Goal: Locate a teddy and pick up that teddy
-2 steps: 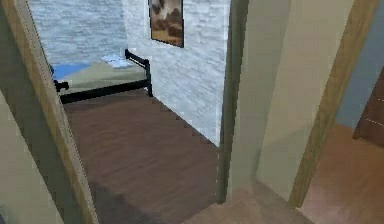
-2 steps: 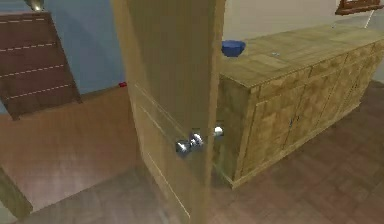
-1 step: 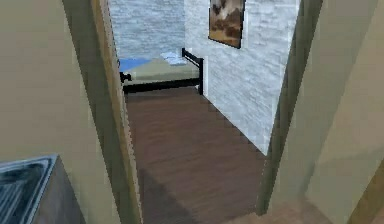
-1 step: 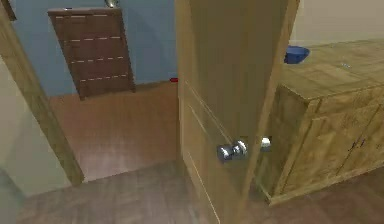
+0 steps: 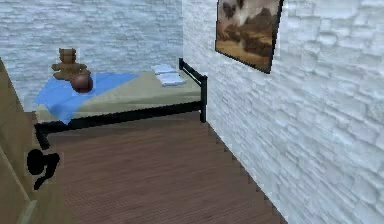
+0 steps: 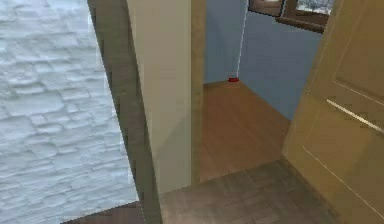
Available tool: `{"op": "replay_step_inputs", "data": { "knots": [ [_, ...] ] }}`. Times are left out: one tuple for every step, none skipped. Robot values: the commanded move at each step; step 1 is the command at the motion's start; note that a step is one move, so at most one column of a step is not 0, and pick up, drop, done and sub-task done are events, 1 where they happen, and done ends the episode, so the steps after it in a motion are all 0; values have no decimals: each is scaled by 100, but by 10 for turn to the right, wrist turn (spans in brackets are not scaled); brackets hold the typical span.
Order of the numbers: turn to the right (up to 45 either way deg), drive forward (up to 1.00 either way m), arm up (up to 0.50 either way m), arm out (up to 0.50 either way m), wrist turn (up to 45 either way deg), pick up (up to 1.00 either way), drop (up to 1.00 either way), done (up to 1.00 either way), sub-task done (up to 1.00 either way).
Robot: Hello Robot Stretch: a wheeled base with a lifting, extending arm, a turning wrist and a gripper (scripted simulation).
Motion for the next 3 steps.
{"op": "replay_step_inputs", "data": {
  "knots": [
    [-60, 0, 0, 0, 0, 0, 0, 0, 0],
    [0, 50, 0, 0, 0, 0, 0, 0, 0],
    [-120, 0, 0, 0, 0, 0, 0, 0, 0]
  ]
}}
